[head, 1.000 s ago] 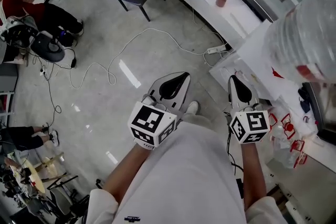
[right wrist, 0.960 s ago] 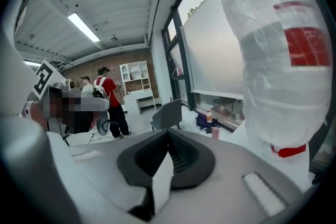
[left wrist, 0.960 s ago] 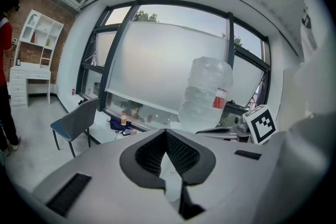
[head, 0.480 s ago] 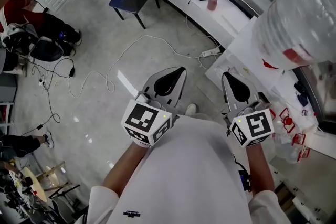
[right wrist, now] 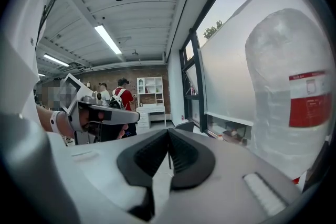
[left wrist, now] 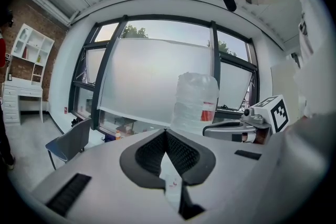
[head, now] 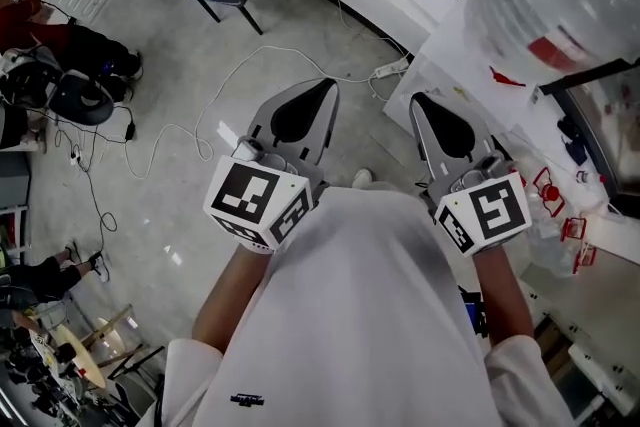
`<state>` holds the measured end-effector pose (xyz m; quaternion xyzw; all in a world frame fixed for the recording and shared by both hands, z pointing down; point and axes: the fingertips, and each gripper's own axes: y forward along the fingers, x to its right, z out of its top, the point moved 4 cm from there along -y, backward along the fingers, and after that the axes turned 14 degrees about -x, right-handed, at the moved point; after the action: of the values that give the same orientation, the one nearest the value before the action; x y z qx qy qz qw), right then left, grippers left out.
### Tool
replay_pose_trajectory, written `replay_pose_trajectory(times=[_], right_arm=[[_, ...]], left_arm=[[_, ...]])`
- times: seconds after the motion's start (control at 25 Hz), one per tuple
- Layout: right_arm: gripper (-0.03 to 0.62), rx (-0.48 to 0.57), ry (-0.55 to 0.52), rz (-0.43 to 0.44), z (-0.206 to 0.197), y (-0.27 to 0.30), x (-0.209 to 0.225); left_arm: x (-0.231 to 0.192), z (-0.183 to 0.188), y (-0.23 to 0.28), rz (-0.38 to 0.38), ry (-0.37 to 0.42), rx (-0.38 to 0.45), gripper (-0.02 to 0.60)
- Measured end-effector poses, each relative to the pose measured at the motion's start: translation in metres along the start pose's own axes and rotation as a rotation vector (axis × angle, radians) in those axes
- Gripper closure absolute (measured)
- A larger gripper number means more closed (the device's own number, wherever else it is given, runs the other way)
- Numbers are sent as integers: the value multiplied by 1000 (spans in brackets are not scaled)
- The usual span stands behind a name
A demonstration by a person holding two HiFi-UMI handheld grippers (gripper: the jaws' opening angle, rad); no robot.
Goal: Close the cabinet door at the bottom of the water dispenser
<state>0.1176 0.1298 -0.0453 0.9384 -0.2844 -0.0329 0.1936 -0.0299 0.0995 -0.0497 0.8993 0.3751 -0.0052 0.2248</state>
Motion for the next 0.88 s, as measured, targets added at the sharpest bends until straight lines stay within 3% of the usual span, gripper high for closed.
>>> replay_pose_trajectory(times=[0.88], right_arm=[[583,-15,0,2,-9,-5,2]], left_arm=[[20,-6,-2,-8,-26,-13,575]])
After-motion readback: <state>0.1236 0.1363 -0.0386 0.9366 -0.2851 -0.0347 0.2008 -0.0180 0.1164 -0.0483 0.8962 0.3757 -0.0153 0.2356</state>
